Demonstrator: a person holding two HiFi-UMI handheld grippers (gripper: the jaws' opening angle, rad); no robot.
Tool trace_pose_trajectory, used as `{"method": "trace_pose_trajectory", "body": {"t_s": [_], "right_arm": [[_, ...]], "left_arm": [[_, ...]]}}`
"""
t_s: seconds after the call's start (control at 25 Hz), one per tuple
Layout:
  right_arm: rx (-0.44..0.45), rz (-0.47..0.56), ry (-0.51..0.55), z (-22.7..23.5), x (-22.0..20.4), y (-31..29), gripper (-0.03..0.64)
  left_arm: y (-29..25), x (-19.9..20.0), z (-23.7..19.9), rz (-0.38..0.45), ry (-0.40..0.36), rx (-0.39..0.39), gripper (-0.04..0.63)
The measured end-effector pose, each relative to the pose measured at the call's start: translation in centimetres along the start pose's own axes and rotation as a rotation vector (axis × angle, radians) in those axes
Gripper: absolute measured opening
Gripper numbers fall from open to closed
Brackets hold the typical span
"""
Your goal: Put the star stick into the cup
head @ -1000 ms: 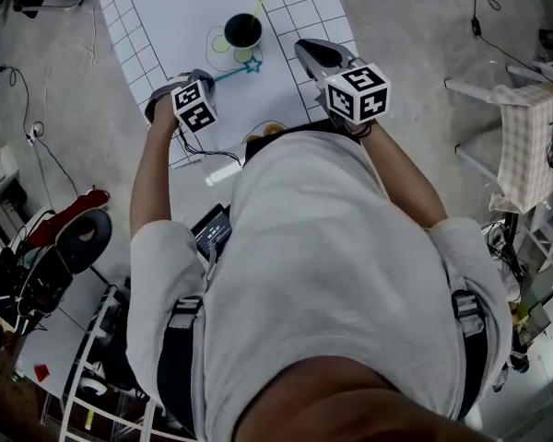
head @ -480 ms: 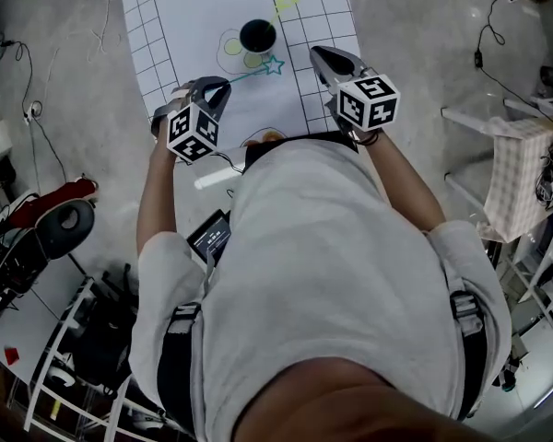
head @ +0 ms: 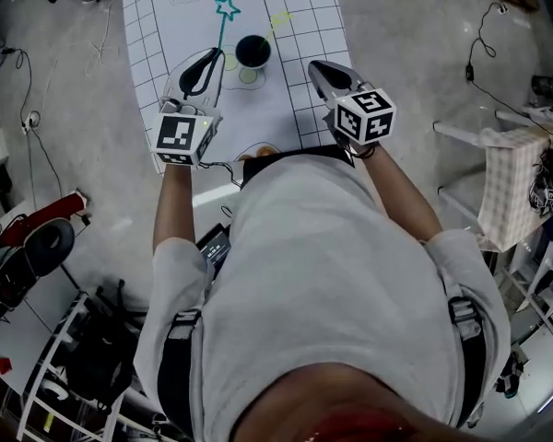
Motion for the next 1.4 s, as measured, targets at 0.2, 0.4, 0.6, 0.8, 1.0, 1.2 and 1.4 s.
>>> {"method": "trace_pose_trajectory", "body": {"t_s": [0.2, 0.4, 0.6, 0.8, 1.0, 1.2, 1.4], "right_arm": [[-0.021, 0.008, -0.007, 0.5, -0.1, 0.9, 0.006], [-0.034, 0.019, -0.019, 1.0, -0.1, 1.5, 0.006], [-0.036, 0.021, -0.034, 1.2, -0.4, 1.9, 0.006], [-0.028, 0.005, -0.047, 1.6, -1.1, 1.7, 0.005], [0.011, -0.015, -0.041, 1.0, -1.4, 0.9, 0.006], [0.07, -0.035, -0.005, 0.3, -1.0, -0.2, 0.006], [0.138, -0.054, 0.054, -0.3, -0.6, -1.4, 0.006]], "left_arm": [[-1.9, 2.2, -2.0, 0.216, 0.317, 0.102, 0.02], [-3.8, 1.1, -2.0, 0.235, 0.451, 0.147, 0.019], [-4.2, -1.0, -1.0, 0.173, 0.466, 0.172, 0.02], [-3.9, -2.8, -0.1, 0.117, 0.48, 0.188, 0.02], [-3.8, -4.8, 0.8, 0.047, 0.513, 0.221, 0.02], [-3.9, -6.3, 2.0, -0.009, 0.57, 0.244, 0.02], [-4.0, -7.0, 3.4, -0.053, 0.623, 0.271, 0.02]]}}
Point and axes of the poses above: the fingertips, and each gripper's own axes: y backward along the fingers, z to its right, x out of its top, the point moved 3 cm from there along y, backward along the fingers, and after that the axes turned 1 degree about -x, right-handed, at the moved point
